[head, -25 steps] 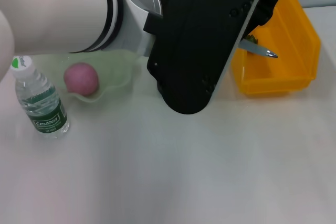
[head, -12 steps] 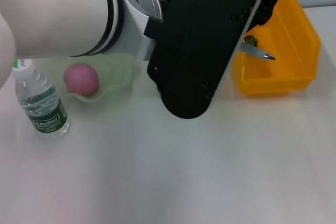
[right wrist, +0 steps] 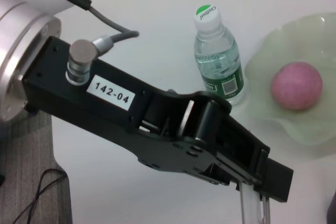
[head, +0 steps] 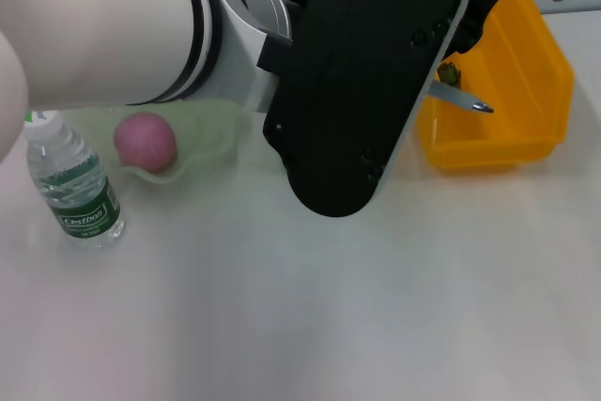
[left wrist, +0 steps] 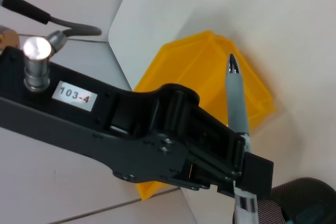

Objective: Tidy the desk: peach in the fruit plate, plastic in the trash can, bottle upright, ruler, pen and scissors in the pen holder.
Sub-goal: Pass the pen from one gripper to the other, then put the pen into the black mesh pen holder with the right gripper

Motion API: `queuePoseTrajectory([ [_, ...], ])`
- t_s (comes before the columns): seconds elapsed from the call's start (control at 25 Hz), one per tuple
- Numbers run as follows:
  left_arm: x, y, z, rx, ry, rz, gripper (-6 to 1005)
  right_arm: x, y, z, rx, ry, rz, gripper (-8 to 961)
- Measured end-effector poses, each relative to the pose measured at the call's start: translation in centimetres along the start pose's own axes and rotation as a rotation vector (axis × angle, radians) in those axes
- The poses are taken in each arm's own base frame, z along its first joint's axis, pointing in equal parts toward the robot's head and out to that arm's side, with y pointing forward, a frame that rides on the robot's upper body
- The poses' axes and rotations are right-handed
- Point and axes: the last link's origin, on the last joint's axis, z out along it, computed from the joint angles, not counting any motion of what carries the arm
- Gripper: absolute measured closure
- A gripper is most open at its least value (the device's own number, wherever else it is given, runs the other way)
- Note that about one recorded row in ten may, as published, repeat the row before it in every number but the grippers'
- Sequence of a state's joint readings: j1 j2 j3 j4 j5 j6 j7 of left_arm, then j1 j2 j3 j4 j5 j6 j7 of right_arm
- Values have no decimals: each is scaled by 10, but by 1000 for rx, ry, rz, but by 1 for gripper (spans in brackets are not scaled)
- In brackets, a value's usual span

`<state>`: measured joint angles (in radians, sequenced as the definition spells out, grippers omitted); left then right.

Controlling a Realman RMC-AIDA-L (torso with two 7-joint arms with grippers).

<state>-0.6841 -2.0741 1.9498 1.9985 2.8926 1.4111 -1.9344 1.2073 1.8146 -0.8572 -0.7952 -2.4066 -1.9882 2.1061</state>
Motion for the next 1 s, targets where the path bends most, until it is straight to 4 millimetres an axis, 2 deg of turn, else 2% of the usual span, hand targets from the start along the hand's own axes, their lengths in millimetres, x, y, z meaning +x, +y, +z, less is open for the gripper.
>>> queuePoseTrajectory([
  [0.44,1,-1,0,5,4,-15,820,2,-1,0,4,0,15,811],
  [0.84,0,-5,-1,35,10,-107,818,4,-1,0,5,4,23,812],
  [1.0,-6,-8,-2,41,-1,-159,681,6,-2,-2,10,-4,29,812],
])
